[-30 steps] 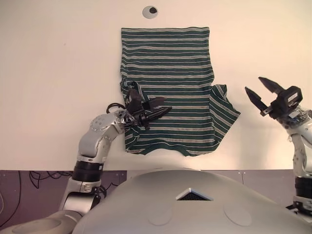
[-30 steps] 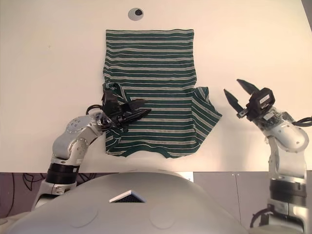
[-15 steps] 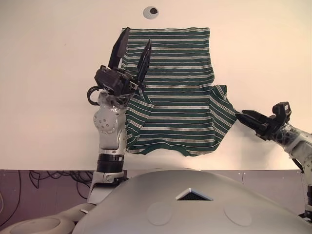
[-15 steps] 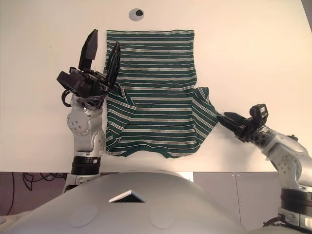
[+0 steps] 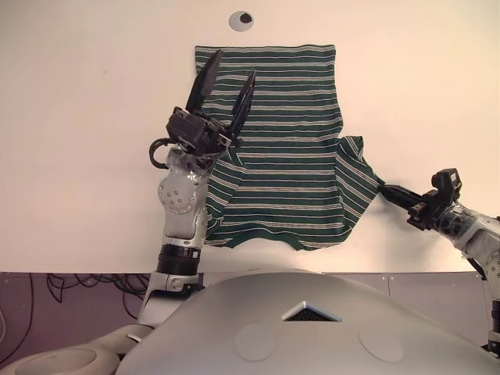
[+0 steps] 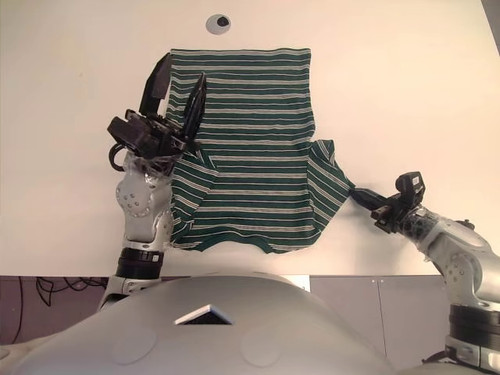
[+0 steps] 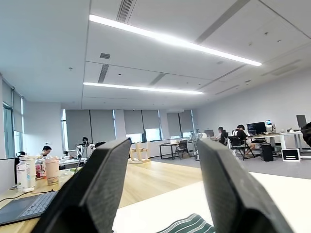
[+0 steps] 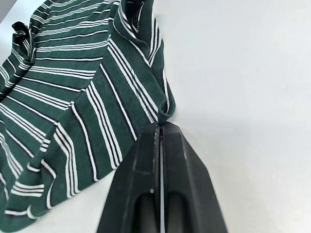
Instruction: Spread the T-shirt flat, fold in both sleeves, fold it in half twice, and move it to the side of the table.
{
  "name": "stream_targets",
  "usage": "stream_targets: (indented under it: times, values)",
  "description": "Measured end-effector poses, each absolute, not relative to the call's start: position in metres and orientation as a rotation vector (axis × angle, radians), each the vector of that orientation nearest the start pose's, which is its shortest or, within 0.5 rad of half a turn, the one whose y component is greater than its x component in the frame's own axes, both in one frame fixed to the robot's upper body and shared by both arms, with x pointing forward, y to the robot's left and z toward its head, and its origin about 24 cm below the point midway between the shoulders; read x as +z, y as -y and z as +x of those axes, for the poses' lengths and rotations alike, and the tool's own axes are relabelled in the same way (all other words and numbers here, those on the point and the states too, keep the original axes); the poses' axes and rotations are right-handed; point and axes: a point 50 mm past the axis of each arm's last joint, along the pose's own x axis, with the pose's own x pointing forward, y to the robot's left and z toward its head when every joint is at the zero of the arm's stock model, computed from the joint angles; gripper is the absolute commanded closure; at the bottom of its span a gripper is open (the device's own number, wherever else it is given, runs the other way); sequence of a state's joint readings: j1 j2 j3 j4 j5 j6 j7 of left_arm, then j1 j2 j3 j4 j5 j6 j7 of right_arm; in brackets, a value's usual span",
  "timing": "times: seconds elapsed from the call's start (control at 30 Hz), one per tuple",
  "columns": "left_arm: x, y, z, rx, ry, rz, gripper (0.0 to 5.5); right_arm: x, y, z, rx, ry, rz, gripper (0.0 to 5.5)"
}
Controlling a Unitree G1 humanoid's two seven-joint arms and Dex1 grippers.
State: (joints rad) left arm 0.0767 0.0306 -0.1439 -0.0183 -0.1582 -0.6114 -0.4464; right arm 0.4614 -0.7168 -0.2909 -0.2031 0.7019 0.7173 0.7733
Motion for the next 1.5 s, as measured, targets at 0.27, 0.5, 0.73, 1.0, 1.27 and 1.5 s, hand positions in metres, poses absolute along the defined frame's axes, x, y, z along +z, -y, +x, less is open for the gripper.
stream_targets:
  times: [0.27, 0.5, 0.73, 1.0, 1.27, 1.5]
  values:
    - [0.075, -0.111, 0.218, -0.516, 0.533, -0.045, 3.04, 0.036, 0.279, 0.131, 0.537, -0.754, 0.340, 5.47]
    - [0.072, -0.111, 0.226, -0.509, 0.510, -0.083, 3.04, 0.060, 0.250, 0.134, 0.723, -0.624, 0.429, 5.47]
    - [0.067, -0.112, 0.237, -0.502, 0.486, -0.100, 3.04, 0.073, 0.213, 0.153, 0.854, -0.541, 0.422, 5.47]
    - [0.064, -0.110, 0.242, -0.515, 0.480, -0.097, 3.04, 0.066, 0.168, 0.167, 0.950, -0.571, 0.400, 5.47]
    - [0.069, -0.110, 0.242, -0.567, 0.481, -0.170, 3.04, 0.058, 0.166, 0.169, 0.931, -0.604, 0.380, 4.60]
    - [0.072, -0.179, 0.180, -0.782, 0.410, 0.198, 3.04, 0.086, 0.185, 0.164, 0.950, -0.435, 0.387, 3.74]
